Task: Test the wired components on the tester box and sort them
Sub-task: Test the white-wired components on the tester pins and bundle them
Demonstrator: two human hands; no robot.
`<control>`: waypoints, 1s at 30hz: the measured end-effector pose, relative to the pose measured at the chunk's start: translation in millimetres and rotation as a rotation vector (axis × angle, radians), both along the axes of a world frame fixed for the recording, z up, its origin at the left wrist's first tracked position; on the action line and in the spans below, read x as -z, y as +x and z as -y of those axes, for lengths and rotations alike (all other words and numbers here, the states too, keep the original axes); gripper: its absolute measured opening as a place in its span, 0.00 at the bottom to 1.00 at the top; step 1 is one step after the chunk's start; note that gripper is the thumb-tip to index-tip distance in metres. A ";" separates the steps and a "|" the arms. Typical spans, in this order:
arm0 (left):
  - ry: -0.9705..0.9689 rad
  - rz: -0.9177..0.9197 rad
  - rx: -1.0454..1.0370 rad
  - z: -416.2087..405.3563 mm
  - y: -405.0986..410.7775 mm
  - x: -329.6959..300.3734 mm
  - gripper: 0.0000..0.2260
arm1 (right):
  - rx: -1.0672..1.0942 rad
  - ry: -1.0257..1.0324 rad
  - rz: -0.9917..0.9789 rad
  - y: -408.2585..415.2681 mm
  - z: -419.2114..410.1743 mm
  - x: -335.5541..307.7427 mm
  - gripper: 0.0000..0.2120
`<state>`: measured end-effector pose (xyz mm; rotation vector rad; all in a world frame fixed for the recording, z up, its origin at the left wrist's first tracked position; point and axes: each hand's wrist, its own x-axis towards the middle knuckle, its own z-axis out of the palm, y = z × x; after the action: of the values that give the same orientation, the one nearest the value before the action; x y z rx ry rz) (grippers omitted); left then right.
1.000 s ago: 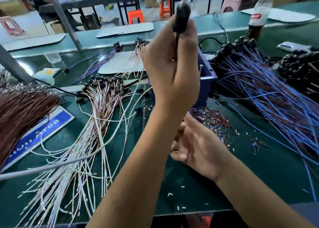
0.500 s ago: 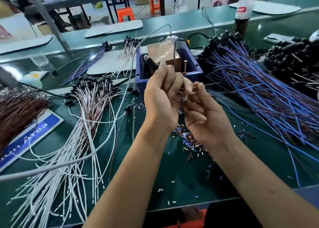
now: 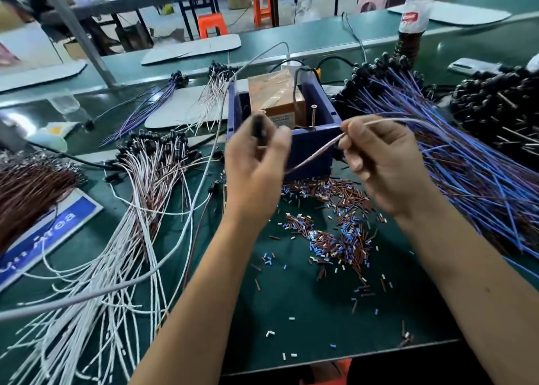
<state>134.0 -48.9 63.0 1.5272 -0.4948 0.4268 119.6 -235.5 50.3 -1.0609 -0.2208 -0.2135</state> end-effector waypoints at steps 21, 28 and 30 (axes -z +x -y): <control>0.274 -0.263 0.184 -6.6 8.5 56.0 0.10 | -0.049 -0.212 -0.079 2.3 -5.6 29.4 0.03; 0.239 -0.331 0.268 -15.0 6.6 46.9 0.11 | -0.016 -0.345 -0.060 -0.3 -9.7 31.7 0.04; 0.236 -0.347 0.325 -15.9 6.8 45.1 0.11 | 0.016 -0.342 -0.063 -1.1 -10.8 31.5 0.05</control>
<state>140.8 -33.0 17.9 1.6672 -0.5199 -0.1536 118.4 -224.8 18.9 -1.4071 -0.1964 -0.1589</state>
